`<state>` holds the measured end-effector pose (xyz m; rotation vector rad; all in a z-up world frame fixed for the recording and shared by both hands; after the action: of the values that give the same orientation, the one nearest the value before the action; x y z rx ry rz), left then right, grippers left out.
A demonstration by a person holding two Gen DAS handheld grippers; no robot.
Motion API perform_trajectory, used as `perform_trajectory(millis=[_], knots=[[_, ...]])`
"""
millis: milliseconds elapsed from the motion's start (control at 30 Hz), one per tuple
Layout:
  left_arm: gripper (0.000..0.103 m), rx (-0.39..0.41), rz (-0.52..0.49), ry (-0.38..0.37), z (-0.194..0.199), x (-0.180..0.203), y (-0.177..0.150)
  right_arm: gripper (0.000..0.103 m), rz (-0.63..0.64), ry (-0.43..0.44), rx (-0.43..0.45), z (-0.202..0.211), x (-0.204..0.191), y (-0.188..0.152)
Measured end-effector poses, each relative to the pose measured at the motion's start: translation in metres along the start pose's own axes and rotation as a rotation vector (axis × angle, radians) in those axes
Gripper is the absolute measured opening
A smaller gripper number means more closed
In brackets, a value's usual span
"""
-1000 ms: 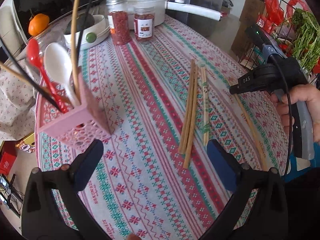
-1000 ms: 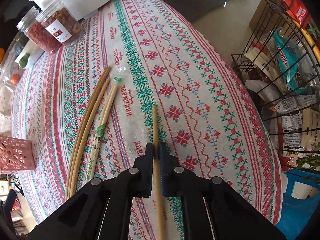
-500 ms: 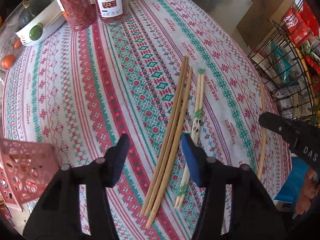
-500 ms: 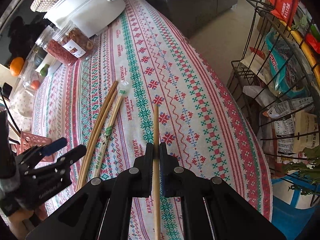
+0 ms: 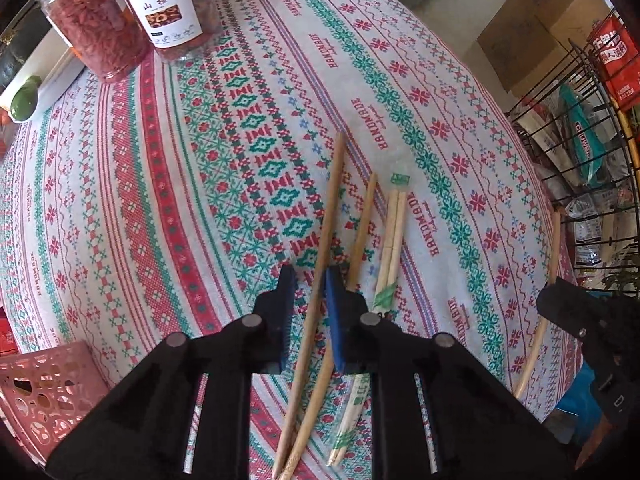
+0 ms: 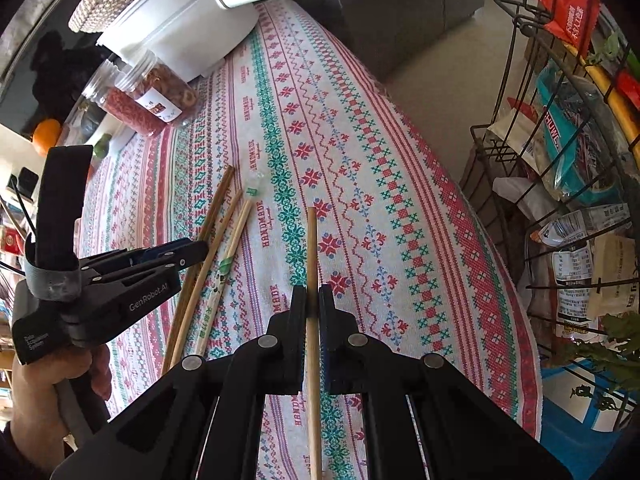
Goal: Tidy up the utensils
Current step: 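Grasp another wooden chopstick with the left tool while the right tool holds its chopstick, then lift both wooden chopsticks, lower them into the pink basket and open both tools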
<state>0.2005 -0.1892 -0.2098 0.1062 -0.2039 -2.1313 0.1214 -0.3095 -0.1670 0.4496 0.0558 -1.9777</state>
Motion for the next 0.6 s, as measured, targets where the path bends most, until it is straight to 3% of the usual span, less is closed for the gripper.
perform_trajectory(millis=[200, 600], knots=[[0.012, -0.049, -0.028, 0.045, -0.007, 0.016, 0.011, 0.005, -0.002, 0.016, -0.002, 0.001, -0.003, -0.002], [0.011, 0.231, 0.006, 0.057, 0.071, 0.001, -0.035, 0.005, 0.007, 0.135, 0.047, 0.028, -0.034, -0.017]])
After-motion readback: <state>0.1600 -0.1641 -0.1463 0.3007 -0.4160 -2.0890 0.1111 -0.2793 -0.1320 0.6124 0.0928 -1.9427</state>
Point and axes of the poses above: each gripper's, at about its wrist camera, not at the fingertips, and z roughly against the way its jaws point, x to its right, y to its top, the point moved 10 cm from there along -z, roughly the way its jaws point, and after that the axes turned 15 degrees about -z, right-handed, at the moved point
